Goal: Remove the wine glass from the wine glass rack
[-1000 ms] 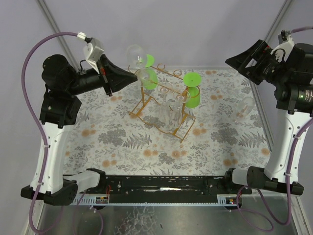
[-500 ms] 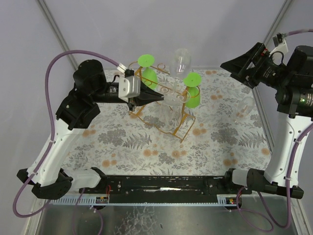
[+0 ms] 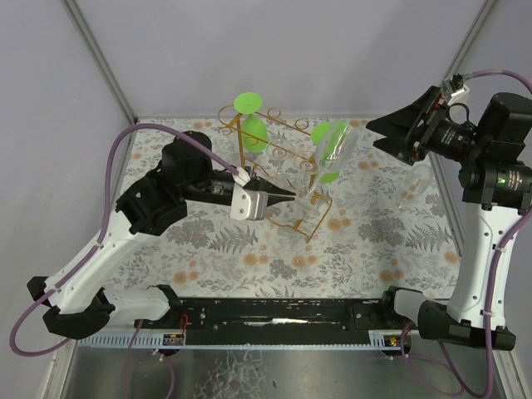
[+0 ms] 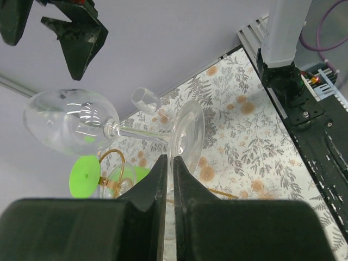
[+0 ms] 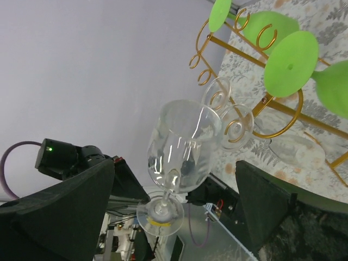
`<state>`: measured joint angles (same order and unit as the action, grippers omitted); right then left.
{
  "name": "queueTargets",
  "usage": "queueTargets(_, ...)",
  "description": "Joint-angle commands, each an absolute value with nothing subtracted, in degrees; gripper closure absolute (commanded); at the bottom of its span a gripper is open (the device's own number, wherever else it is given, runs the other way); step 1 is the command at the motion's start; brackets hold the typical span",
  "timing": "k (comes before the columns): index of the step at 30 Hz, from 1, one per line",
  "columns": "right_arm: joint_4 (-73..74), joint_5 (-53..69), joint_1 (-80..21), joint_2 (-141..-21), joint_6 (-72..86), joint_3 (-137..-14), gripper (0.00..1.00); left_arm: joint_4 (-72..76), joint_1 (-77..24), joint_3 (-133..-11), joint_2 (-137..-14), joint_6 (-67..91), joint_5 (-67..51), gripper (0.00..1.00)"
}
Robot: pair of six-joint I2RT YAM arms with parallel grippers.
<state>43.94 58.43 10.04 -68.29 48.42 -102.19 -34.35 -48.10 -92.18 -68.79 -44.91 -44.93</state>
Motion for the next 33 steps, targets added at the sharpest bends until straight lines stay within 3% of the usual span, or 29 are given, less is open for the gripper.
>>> queueTargets(1,34.1,64.6,9.8,-65.9,55.8,-98.5,0.00,-31.4,-50.2,-91.4,-67.2,-53.0,-42.2,1.00)
queueTargets(25,33.5,64.0,4.7,-63.4,56.2,-89.8,0.01,-30.8,-56.1,-91.1,-69.9,-58.7,-39.7,1.00)
queueTargets(30,36.8,63.4,3.7,-63.0,53.8,-89.5,0.09,-30.3,-56.7,-91.0,-70.4,-59.1,-39.4,1.00)
queueTargets(33,38.3,63.4,3.7,-63.0,52.8,-89.7,0.20,-30.3,-56.7,-90.8,-70.4,-59.3,-39.1,1.00)
